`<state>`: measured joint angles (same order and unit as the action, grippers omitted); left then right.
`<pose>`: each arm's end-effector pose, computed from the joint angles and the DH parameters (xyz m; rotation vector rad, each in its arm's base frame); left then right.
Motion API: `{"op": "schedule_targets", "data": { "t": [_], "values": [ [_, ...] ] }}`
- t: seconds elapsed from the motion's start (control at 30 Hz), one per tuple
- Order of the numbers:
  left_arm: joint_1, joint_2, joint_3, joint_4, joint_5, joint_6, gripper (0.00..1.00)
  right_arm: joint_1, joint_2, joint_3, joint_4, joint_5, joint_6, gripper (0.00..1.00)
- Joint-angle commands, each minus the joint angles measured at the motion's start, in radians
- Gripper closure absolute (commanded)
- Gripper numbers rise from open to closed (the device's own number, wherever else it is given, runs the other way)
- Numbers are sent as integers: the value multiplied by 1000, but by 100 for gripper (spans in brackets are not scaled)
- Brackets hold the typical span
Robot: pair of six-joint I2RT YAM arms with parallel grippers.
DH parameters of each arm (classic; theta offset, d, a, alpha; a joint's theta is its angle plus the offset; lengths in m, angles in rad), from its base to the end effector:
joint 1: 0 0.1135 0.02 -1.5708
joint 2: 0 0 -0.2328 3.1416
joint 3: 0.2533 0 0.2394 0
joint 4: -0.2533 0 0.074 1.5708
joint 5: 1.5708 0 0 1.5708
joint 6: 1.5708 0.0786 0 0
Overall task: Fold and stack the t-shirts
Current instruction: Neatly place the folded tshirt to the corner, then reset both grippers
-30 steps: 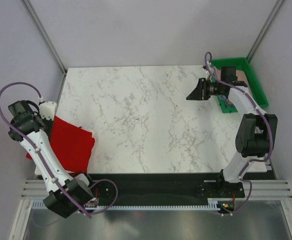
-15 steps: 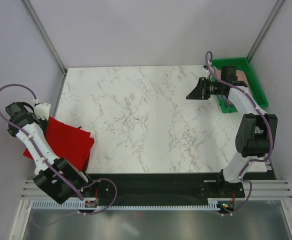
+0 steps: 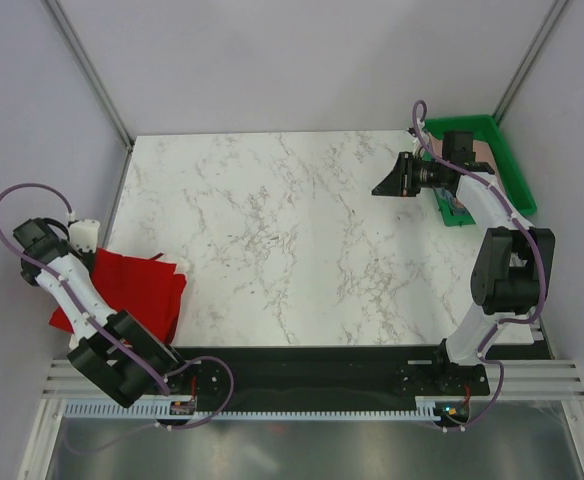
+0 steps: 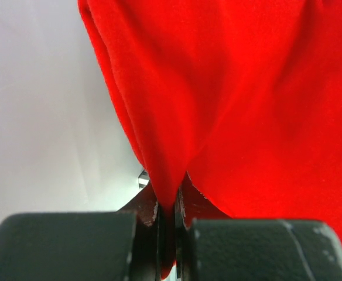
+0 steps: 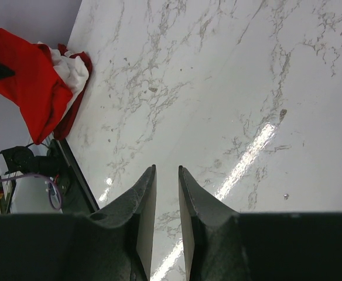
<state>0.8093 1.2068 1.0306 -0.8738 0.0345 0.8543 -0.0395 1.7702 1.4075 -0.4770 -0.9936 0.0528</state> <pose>0.1756 0.1803 0.2172 0.0738 2.7207 0.5044 0.3844 0.0507 0.2285 -0.3492 2.1857 1.1805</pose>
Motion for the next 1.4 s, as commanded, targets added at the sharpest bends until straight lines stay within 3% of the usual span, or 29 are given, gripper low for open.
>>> {"op": "schedule_targets", "data": {
  "t": [0.0,0.1,0.23,0.3,0.37,0.43,0.63,0.7,0.73,0.77,0.9,1.0,1.13,1.17,1.2,1.27,1.3,1.37],
  "values": [
    [18,-30,-9,76,-31,38,98,1,0,-5,38,-19,-1,71],
    [19,-38,-23,82,-31,45,98,1,-2,-5,37,-19,-5,71],
    [18,-75,-9,78,-27,48,70,1,-8,-8,44,-20,-7,71],
    [16,-128,12,65,36,66,65,1,-17,-8,46,-14,-14,68],
    [10,-192,37,67,137,66,46,3,-46,-12,49,16,-45,63],
    [-16,-220,72,65,223,40,36,3,-63,-12,49,32,-73,61],
    [-200,-185,196,27,300,-168,34,3,-110,25,49,95,-79,48],
    [-278,-168,221,21,300,-254,34,3,-127,50,48,114,-87,38],
    [-374,-136,249,18,276,-283,33,3,-141,57,49,146,-91,15],
    [-422,-116,264,13,271,-334,33,3,-147,65,48,168,-94,2],
    [-594,22,370,-5,309,-455,32,13,-164,113,38,315,-91,2],
    [-643,147,477,-11,360,-524,27,30,-172,110,26,377,-105,2],
    [-691,286,571,-13,403,-546,21,102,-183,107,-20,557,-131,2],
    [-699,309,589,-14,407,-551,20,137,-183,108,-25,695,-130,2],
    [-703,356,624,-14,419,-555,13,153,-178,114,-47,748,-126,2],
    [-705,399,657,-14,442,-570,10,179,-150,146,-87,812,-130,2],
    [-703,442,684,-14,458,-572,1,185,-143,151,-115,831,-128,2],
    [-703,490,716,-13,462,-574,0,203,-118,157,-132,851,-126,2]
  ]
}}
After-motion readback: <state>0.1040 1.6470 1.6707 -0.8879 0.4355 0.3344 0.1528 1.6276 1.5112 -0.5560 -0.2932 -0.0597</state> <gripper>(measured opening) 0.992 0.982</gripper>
